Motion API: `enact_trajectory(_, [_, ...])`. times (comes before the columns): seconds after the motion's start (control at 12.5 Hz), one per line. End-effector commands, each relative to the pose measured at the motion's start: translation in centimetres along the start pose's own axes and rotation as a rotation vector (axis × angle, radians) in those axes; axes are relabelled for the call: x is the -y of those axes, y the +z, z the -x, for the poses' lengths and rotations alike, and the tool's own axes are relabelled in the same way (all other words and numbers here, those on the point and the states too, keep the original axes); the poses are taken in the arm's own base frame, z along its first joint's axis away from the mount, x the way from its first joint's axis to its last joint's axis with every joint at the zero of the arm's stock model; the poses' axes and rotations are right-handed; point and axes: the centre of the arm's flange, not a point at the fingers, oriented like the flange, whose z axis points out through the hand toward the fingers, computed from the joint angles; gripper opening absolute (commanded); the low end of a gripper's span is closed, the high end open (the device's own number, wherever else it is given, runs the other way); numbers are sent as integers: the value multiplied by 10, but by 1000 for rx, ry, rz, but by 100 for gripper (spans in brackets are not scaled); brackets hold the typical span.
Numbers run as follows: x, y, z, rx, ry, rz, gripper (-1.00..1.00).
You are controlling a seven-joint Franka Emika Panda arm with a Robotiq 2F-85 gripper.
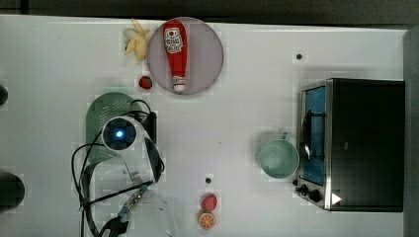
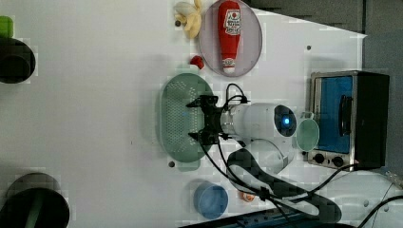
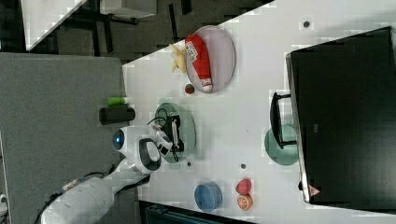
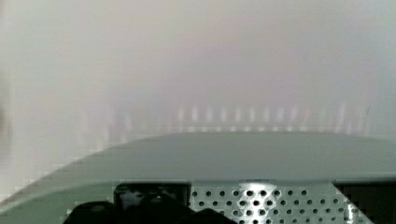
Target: Drag strainer left to right.
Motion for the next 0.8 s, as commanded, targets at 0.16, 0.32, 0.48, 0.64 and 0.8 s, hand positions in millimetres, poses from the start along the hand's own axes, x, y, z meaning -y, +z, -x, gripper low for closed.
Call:
enact_trajectory(0.16, [18,-21,-40,-15,63,-42,100])
enact_trajectory(0.32, [18,-22,-59,-32,39,-38,100])
enact_trajectory(0.48, [15,-24,-80,-49,35,-28,100])
enact_trajectory(0.64, [11,-26,-102,-65,60,-22,100])
enact_trajectory(0.8, [6,-28,-122,-80,51,-15,100])
